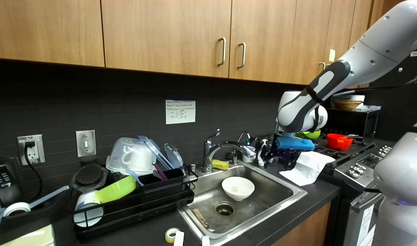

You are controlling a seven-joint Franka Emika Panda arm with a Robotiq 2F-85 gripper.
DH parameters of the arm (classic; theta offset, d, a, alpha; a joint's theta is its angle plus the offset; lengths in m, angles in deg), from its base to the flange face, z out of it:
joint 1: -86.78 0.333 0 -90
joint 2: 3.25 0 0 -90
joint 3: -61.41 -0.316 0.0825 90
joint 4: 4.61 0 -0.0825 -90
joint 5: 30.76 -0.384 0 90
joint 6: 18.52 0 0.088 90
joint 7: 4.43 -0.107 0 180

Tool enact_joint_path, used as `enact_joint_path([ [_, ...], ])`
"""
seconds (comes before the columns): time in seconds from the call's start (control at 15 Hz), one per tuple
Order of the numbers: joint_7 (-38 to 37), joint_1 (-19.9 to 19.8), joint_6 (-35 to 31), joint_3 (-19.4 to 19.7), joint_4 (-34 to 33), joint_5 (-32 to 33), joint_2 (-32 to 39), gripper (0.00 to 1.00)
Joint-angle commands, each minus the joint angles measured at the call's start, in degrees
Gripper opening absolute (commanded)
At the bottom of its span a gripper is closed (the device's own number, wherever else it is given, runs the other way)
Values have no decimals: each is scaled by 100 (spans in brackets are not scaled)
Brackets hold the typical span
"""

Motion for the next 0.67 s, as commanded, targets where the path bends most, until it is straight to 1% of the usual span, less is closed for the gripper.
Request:
enact_joint_path([
  [0.0, -690, 20, -668, -400, -418, -32, 782, 100],
  [0.07, -1086, -94, -874, -527, -550, 91, 1006, 100],
  [0.2, -1669, -62, -1134, -580, -762, -26, 1310, 100],
  [0.27, -1815, 74, -1201, -558, -845, -171, 1465, 100],
  [0.4, -1731, 432, -863, -532, -985, -616, 1651, 100],
  [0.47, -1350, 672, -556, -513, -1014, -1050, 1667, 100],
  [0.53, -950, 871, -64, -532, -1057, -1449, 1641, 100],
  [0.6, -1118, 922, 337, -584, -1043, -1375, 1569, 100],
])
